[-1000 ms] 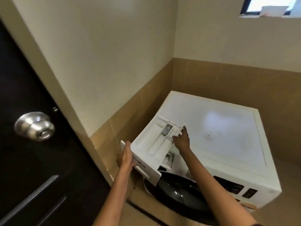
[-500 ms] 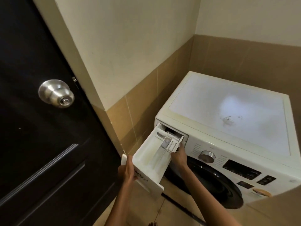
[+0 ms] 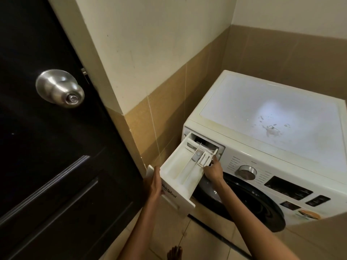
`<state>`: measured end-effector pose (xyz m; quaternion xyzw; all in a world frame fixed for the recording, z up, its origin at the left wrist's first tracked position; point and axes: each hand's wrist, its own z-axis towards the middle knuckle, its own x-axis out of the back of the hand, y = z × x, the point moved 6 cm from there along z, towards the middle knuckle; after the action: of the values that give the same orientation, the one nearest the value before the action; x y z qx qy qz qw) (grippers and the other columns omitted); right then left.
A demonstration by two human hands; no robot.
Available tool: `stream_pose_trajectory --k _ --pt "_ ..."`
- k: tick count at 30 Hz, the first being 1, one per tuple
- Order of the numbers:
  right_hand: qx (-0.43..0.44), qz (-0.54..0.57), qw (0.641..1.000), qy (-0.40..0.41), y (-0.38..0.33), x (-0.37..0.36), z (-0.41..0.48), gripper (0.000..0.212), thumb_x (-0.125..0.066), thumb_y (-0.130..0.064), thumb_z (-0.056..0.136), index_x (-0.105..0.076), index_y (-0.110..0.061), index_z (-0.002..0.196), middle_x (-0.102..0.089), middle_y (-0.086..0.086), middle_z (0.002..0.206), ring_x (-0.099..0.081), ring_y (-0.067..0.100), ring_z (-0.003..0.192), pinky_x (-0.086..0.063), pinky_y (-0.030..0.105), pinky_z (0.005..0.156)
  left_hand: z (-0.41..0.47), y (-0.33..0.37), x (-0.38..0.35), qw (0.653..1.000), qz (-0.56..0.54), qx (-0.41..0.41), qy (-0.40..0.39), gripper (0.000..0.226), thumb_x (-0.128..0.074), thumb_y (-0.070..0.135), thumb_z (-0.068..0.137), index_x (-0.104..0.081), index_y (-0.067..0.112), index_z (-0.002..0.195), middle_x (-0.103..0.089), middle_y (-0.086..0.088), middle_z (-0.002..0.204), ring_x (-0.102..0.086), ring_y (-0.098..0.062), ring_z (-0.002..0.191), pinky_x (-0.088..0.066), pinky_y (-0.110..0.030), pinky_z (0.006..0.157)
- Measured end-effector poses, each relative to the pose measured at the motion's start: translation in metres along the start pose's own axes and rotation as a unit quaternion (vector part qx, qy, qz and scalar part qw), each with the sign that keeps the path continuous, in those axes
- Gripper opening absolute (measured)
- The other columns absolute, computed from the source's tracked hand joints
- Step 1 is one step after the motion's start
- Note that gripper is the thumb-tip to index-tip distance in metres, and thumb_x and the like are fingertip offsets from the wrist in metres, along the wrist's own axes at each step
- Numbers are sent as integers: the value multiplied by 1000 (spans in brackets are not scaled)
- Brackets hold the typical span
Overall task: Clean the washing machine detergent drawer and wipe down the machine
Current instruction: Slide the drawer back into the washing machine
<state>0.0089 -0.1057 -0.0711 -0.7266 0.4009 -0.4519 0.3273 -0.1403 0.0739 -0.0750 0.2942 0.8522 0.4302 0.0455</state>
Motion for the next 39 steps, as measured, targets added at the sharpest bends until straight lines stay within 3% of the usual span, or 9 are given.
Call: stream_pose_trajectory --k 5,9,11,16,19,25,30,35,39 --pt "3 0 1000 13 2 -1 3 41 -47 -6 92 -44 -11 132 -60 7 113 -53 19 90 -41 27 73 5 -8 -4 1000 -12 6 -24 47 -57 34 89 -48 2 122 -54 -13 99 -55 -30 88 -44 -30 52" --pt "17 -1 1000 21 1 2 4 31 -46 -4 92 -49 -15 121 -58 2 99 -50 10 76 -42 15 58 10 -11 -8 999 -9 11 -29 49 -55 37 89 -46 5 126 -52 -11 100 -57 -33 96 -50 -38 69" --pt "17 -12 999 26 -2 3 5 30 -46 -5 93 -49 -15 120 -61 5 103 -54 15 79 -42 18 56 14 -14 -9 999 -9 15 -31 48 -55 38 89 -47 7 124 -53 -11 102 -57 -34 102 -50 -39 72" --pt "20 -46 998 31 -8 5 11 36 -48 -9 90 -46 -13 125 -63 12 113 -61 34 100 -52 42 82 24 -17 -16 999 -6 19 -35 51 -56 44 85 -50 5 119 -58 -18 110 -59 -35 100 -53 -37 63" --pt "33 -59 997 30 -13 8 13 34 -50 -12 90 -47 -14 125 -63 12 116 -60 33 102 -50 41 86 28 -22 -20 999 -8 27 -41 53 -55 45 85 -51 5 119 -58 -19 114 -59 -35 101 -51 -33 56" --pt "33 -30 999 32 -11 11 14 43 -50 -12 92 -44 -15 134 -58 13 127 -53 34 117 -44 46 99 33 -45 -32 996 -13 52 -74 66 -52 58 77 -51 10 122 -57 -18 115 -58 -32 98 -56 -35 59" --pt "44 -30 998 44 -10 14 16 32 -50 -11 92 -51 -15 123 -61 12 121 -55 33 113 -45 46 97 38 -53 -36 996 -8 40 -76 70 -52 62 76 -49 11 124 -56 -17 116 -59 -33 99 -59 -38 62" --pt "29 -35 998 45 -7 15 25 38 -48 -4 90 -50 -11 126 -62 11 118 -58 32 109 -46 34 89 53 -48 -44 996 7 35 -80 95 -51 75 55 -47 14 129 -56 -16 119 -57 -33 103 -55 -30 50" --pt "11 2 994 104 -6 27 26 36 -56 0 87 -53 -4 123 -63 13 114 -59 27 103 -42 27 82 24 -15 -50 995 -14 34 -96 69 -60 56 78 -46 6 124 -57 -19 113 -59 -33 101 -57 -37 64"
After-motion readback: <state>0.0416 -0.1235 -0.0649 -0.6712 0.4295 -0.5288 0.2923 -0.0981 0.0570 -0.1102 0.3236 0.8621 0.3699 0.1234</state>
